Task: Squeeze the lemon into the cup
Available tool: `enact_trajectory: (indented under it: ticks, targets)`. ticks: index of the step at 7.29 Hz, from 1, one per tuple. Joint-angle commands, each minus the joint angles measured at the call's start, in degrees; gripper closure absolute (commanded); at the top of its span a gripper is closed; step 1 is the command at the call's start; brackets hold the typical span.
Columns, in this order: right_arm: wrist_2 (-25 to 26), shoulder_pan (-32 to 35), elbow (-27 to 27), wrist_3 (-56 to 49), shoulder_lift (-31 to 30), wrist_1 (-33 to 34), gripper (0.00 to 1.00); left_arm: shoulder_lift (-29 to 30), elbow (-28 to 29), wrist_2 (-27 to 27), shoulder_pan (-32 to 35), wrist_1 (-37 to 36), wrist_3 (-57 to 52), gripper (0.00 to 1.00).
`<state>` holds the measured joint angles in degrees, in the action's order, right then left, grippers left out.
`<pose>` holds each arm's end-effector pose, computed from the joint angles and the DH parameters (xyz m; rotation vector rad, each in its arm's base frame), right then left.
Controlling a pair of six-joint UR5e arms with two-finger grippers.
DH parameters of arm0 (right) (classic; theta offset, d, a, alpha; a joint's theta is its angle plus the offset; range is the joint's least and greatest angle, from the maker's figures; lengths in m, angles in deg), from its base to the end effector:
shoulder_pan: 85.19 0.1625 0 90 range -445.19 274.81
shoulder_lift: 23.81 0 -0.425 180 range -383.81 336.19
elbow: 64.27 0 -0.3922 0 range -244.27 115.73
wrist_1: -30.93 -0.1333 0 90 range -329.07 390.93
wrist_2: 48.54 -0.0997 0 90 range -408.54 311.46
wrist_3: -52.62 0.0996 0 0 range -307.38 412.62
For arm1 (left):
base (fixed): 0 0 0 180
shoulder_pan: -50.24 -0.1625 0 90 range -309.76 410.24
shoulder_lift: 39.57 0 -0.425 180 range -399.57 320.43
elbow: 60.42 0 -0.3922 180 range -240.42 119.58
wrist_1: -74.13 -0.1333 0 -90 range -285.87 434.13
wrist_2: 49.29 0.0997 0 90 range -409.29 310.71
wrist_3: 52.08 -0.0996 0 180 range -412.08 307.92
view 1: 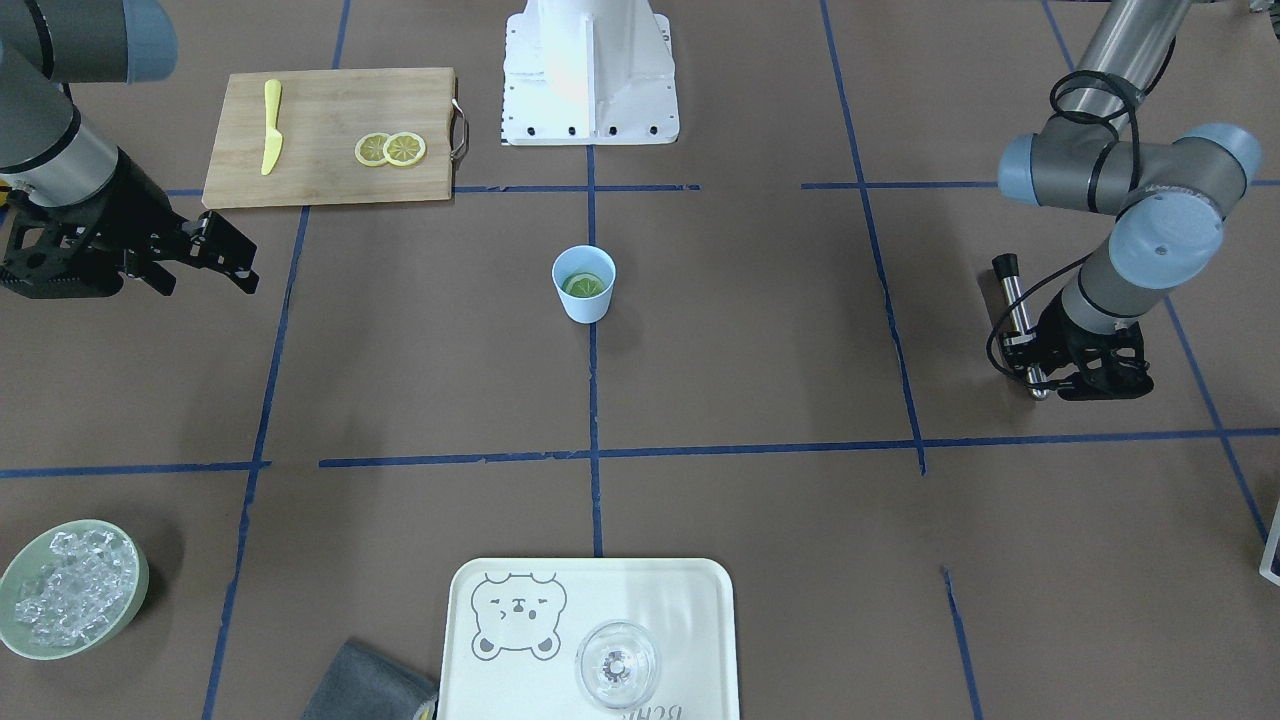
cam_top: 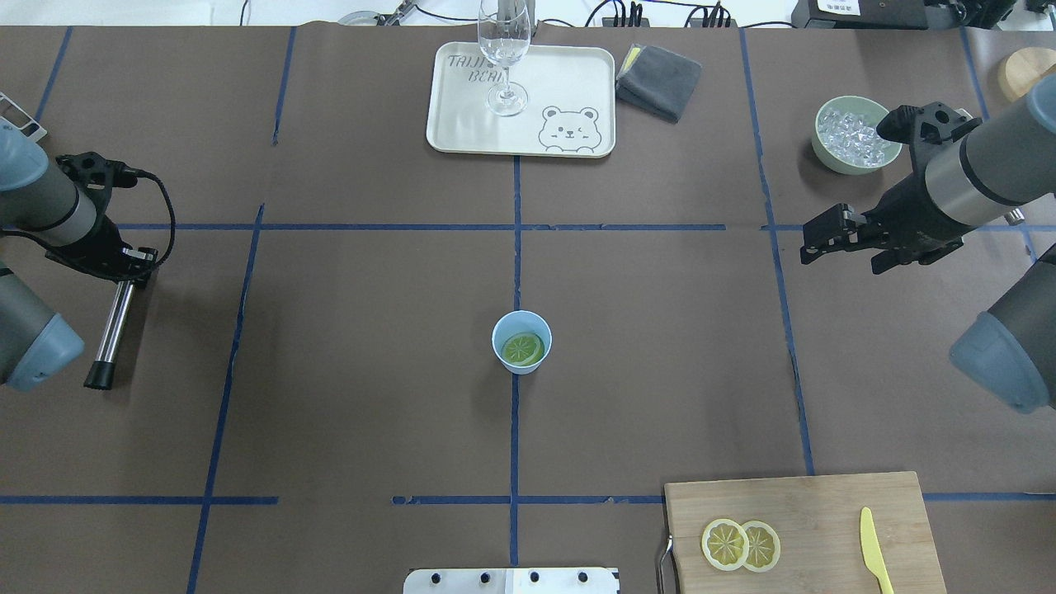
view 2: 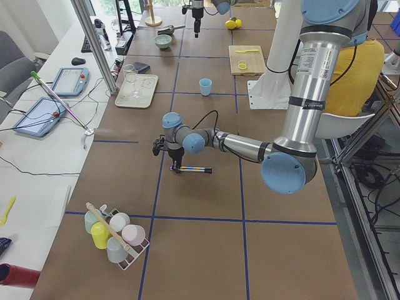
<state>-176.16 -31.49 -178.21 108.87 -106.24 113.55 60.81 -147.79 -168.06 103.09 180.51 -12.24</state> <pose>-0.2479 -0.4600 0.3776 -0.0040 -0.9069 0.1013 0.2894 -0.5233 0.5666 0.0147 0.6435 0.0604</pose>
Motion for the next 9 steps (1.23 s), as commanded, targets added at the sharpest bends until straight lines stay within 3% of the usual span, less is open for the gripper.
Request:
enact_trajectory:
  ticks: [1, 2, 5, 6, 7, 8, 9]
  targets:
    - [0.0, 0.0, -0.05, 0.0, -0.01, 0.0, 0.0, 0.0, -0.08, 0.04, -0.12, -0.03, 0.05, 0.69]
    - [0.0, 0.0, -0.14, 0.0, -0.01, 0.0, 0.0, 0.0, -0.08, 0.04, -0.12, -0.03, 0.06, 0.45]
    - [-0.09, 0.0, -0.58, 0.18, -0.09, 0.0, 0.0, -0.09, -1.39, -0.05, -0.12, -0.12, 0.14, 0.14]
    - [-0.18, 0.09, -0.84, 0.18, -0.27, 0.0, 0.0, -1.31, -5.14, 0.04, 0.32, 0.05, -0.12, 0.0]
    - [-1.92, 2.0, -0.84, -0.69, -0.45, 0.09, 0.0, -3.23, -9.7, -0.4, 1.36, -0.12, -2.99, 0.0]
    - [-5.94, 6.28, -0.5, -1.75, -0.19, 0.96, 0.0, -4.38, -11.49, -0.84, 7.64, -0.12, -8.42, 0.0]
    - [-7.19, 9.46, -0.06, -5.67, -1.66, 1.23, 0.0, -5.18, -11.94, -5.54, 12.84, -0.12, -13.25, 0.0]
